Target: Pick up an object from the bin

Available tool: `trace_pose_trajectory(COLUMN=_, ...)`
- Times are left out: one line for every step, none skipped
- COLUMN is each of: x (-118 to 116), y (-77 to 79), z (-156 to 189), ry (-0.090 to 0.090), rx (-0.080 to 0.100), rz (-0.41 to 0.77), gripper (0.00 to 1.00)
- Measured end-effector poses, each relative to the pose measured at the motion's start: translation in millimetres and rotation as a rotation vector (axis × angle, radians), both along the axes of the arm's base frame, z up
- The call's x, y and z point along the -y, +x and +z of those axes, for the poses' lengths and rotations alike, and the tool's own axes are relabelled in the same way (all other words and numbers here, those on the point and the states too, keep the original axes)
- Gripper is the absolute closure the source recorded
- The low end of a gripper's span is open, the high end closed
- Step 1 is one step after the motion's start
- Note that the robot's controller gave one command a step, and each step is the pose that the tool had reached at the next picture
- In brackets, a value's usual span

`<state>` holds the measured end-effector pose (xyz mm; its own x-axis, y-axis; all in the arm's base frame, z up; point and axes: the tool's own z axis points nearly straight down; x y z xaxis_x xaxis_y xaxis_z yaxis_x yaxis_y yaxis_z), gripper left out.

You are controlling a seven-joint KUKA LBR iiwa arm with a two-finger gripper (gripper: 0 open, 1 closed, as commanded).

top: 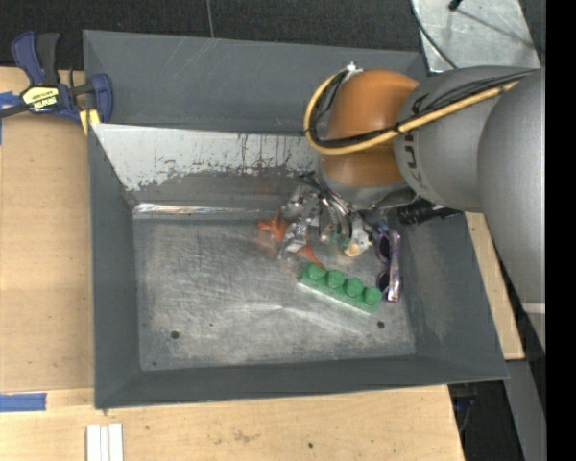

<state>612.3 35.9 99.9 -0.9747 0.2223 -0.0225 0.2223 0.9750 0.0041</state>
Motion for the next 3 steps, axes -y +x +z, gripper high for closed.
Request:
trace_pose_trajectory(x=0.0, y=0.0, z=0.0, ry=0.0, rx=0.0, rz=0.0, gripper=1.0)
trace_pose_trajectory(x=-4.8, y=-7.2, z=43.8, ry=0.0, rx=-0.026, rz=-0.005, gripper=1.0)
trace_pose_trajectory(x=5.3, y=3.1, z=75.6, ry=0.002, rx=-0.011, rz=-0.017, gripper=1.0)
